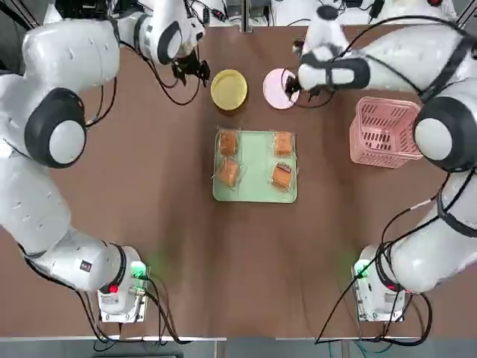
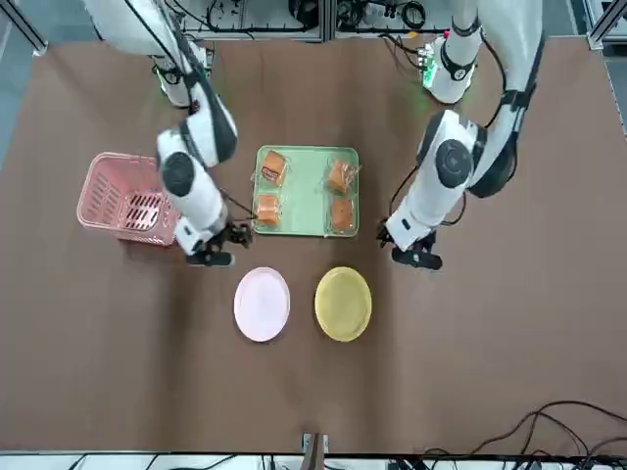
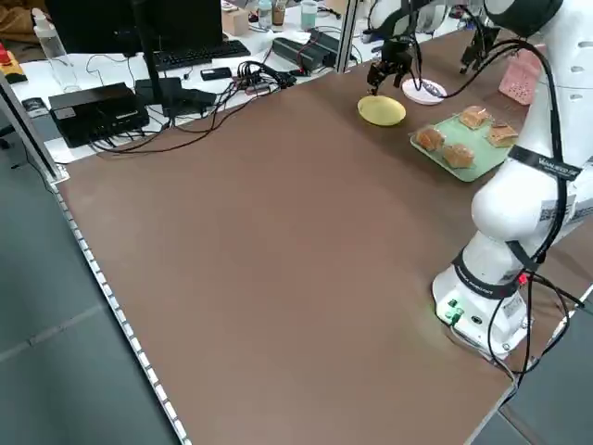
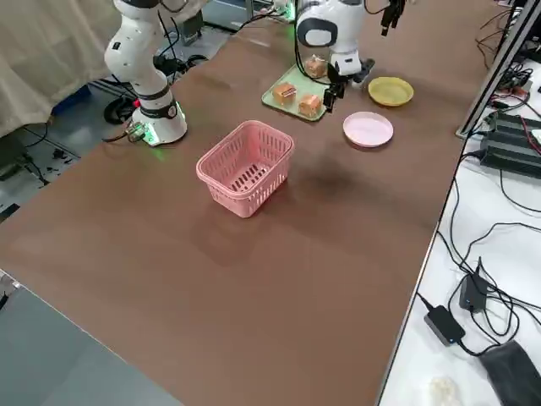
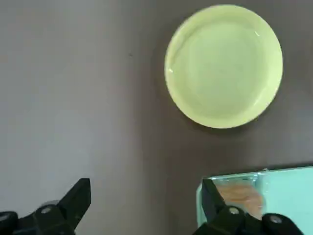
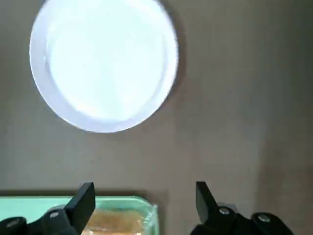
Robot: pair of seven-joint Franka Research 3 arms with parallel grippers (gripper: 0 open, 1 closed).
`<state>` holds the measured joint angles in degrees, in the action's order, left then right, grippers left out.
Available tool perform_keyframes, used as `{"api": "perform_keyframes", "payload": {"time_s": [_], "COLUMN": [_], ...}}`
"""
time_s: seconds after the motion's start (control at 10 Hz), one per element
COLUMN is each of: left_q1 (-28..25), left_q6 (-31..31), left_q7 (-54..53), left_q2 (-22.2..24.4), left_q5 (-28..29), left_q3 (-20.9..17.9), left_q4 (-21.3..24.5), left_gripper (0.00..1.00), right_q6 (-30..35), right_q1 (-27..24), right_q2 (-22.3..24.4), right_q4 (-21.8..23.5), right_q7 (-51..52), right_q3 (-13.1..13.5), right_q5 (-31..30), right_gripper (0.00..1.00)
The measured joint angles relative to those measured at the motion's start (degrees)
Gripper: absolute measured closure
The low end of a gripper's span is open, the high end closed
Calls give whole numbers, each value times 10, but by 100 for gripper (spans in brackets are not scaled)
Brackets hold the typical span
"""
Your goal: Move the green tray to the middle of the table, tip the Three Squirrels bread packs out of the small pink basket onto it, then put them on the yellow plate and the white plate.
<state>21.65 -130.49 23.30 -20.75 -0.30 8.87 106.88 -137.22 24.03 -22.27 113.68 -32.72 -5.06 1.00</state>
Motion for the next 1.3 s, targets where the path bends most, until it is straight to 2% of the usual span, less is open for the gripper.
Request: {"api": "perform_keyframes", "payload": {"time_s": [0.3,0.5,0.7,1.1,1.3], "left_q1": [73,104,121,138,143], "left_q6": [-27,-37,-45,-44,-46], "left_q7": [160,217,241,242,242], "left_q2": [-56,-85,-105,-112,-113], "left_q5": [34,35,48,60,61], "left_q3": [0,0,0,0,0], "left_q4": [-22,-29,-31,-32,-25], "left_gripper": [0,0,0,0,0], "right_q6": [-19,-19,-21,-24,-66], "right_q1": [37,47,61,86,93], "right_q2": [-10,-10,-10,-9,-9], "right_q4": [30,44,49,58,84], "right_q7": [-52,-53,-54,-78,-86], "right_q3": [0,0,0,0,0], "right_q5": [0,0,0,0,0], "right_gripper": [7,7,7,7,6]}}
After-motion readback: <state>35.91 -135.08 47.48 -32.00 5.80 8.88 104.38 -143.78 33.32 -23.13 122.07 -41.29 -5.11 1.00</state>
